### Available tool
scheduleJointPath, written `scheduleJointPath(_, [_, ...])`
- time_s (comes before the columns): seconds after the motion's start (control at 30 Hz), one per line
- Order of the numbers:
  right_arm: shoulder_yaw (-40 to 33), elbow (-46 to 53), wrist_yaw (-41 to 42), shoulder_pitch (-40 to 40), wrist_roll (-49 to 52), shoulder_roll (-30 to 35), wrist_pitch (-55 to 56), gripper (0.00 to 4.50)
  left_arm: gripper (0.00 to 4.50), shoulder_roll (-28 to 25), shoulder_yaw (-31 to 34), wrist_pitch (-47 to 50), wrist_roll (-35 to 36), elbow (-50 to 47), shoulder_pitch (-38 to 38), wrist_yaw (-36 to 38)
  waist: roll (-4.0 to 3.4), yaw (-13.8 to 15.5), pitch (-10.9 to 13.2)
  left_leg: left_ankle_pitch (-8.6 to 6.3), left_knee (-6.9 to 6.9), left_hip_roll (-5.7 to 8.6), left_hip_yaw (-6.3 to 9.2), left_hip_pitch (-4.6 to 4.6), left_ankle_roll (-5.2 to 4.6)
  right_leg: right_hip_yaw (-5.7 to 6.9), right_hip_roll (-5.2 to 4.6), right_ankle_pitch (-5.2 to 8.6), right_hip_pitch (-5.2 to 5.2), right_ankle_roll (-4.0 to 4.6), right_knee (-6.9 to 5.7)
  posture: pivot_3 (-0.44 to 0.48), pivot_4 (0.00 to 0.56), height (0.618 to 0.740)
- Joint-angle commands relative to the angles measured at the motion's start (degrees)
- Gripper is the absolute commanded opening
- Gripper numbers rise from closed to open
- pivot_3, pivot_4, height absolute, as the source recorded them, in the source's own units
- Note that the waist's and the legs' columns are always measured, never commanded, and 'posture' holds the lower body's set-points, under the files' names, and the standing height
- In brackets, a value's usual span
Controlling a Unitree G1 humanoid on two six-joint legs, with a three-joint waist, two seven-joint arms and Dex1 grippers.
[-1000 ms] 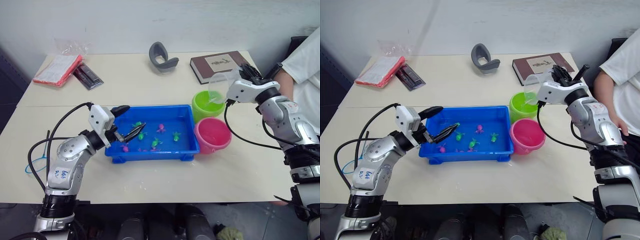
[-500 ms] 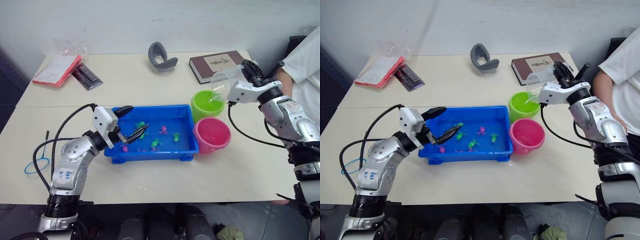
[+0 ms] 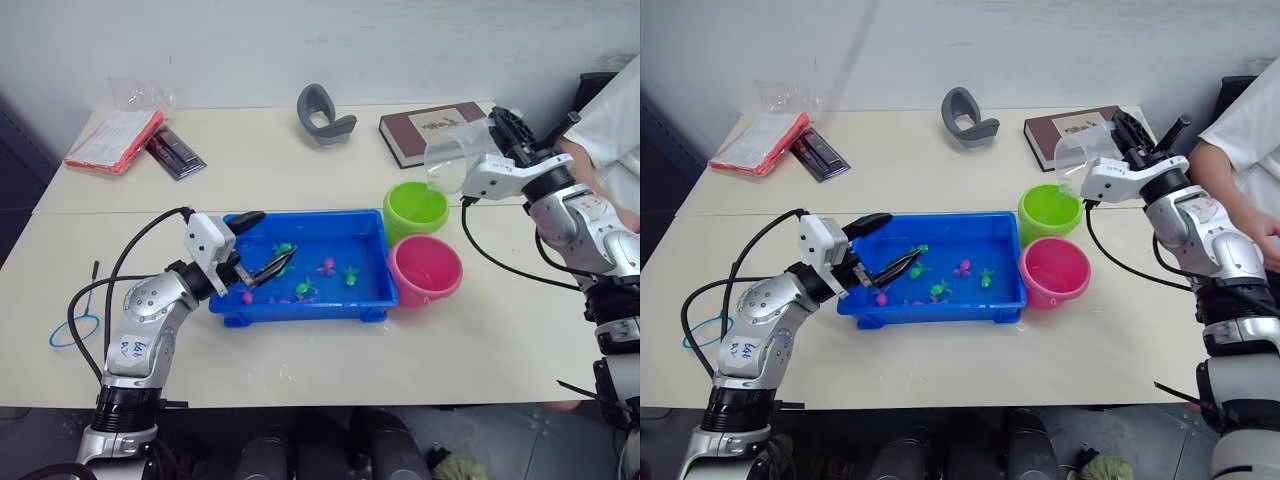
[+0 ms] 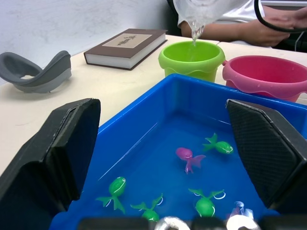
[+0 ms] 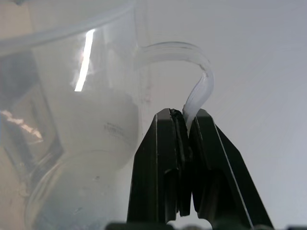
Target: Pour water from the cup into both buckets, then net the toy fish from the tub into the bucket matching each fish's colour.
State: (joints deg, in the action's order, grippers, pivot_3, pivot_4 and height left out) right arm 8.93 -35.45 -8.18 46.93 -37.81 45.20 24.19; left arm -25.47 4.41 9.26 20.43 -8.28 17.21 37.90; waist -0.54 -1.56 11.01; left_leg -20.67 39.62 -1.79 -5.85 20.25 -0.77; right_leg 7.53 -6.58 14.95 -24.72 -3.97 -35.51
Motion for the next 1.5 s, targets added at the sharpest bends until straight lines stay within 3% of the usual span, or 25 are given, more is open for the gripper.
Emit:
scheduleJointPath(0.03, [-6.9, 1.3, 4.0, -0.8, 11.2, -1.9, -2.8, 0.07, 4.5, 0.0, 0.9, -0.9, 0.5, -1.8, -0.3, 0.0, 0.0, 0.0, 0.0, 0.01, 0.0, 0.0, 0.01, 0.0, -0.01, 0.01, 0.01, 0.0, 0.01, 0.0, 0.01, 0.0, 0.15, 0.74])
scheduleJointPath(0.13, [-10.4, 3.5, 6.7, -2.4, 16.0, -1.4, -4.6, 0.07, 4.5, -0.2, 1.3, -1.1, 1.0, -2.3, 0.1, 0.4, 0.0, 0.2, 0.0, 0.03, 0.0, 0.03, 0.03, 0.04, -0.06, 0.04, 0.0, -0.01, 0.0, -0.02, 0.0, 0.0, 0.15, 0.74])
scheduleJointPath(0.37, [-26.8, 15.3, 18.5, -7.3, 43.5, -9.0, -28.4, 0.07, 4.5, -0.9, 3.3, 0.0, 5.9, -4.5, 1.1, 3.1, 0.0, 0.2, 0.0, 0.03, 0.0, 0.0, 0.11, 0.03, -0.08, 0.04, -0.03, -0.04, 0.08, -0.04, 0.06, 0.0, 0.15, 0.74])
scheduleJointPath(0.57, [-39.5, 27.7, 10.7, -15.8, 55.1, -16.1, -44.5, 0.07, 4.5, -5.6, 5.4, 7.8, 14.8, -10.1, -1.0, 8.5, -0.01, 0.1, 0.0, 0.03, 0.0, -0.02, 0.15, 0.05, -0.08, 0.02, -0.08, -0.05, 0.05, -0.03, 0.03, 0.0, 0.15, 0.74])
scheduleJointPath(0.77, [-37.3, 29.8, 11.3, -24.7, 54.3, -24.0, -37.8, 0.07, 4.5, -9.7, 4.8, 10.4, 16.0, -11.8, -3.2, 12.2, -0.02, 0.0, 0.0, 0.02, -0.02, 0.06, 0.08, -0.01, -0.09, -0.06, 0.04, -0.05, 0.05, -0.03, 0.01, 0.0, 0.15, 0.74])
scheduleJointPath(1.23, [-35.3, 18.0, 5.6, -24.7, 51.0, -29.1, -28.0, 0.07, 4.5, -9.4, 4.3, 10.5, 14.1, -13.3, -2.7, 8.6, -0.03, 0.0, 0.0, 0.02, -0.02, 0.07, -0.04, -0.03, -0.09, -0.24, 0.04, -0.05, -0.05, -0.02, -0.07, 0.0, 0.15, 0.74])
scheduleJointPath(1.33, [-34.8, 18.4, 6.8, -25.2, 51.6, -28.9, -28.3, 1.02, 4.5, -9.2, 5.0, 11.1, 14.7, -13.7, -2.4, 7.6, -0.03, 0.0, 0.0, 0.02, -0.02, 0.06, -0.04, -0.04, -0.09, -0.24, 0.04, -0.05, -0.05, -0.02, -0.07, 0.0, 0.15, 0.74])
scheduleJointPath(1.5, [-35.9, 27.4, 6.9, -30.6, 54.3, -28.7, -34.9, 3.56, 4.5, -8.7, 6.5, 10.8, 14.7, -15.3, -2.9, 5.3, -0.03, 0.0, 0.0, 0.02, -0.09, 0.02, -0.03, -0.04, -0.09, -0.25, 0.01, -0.05, -0.05, -0.02, -0.02, 0.0, 0.15, 0.74])
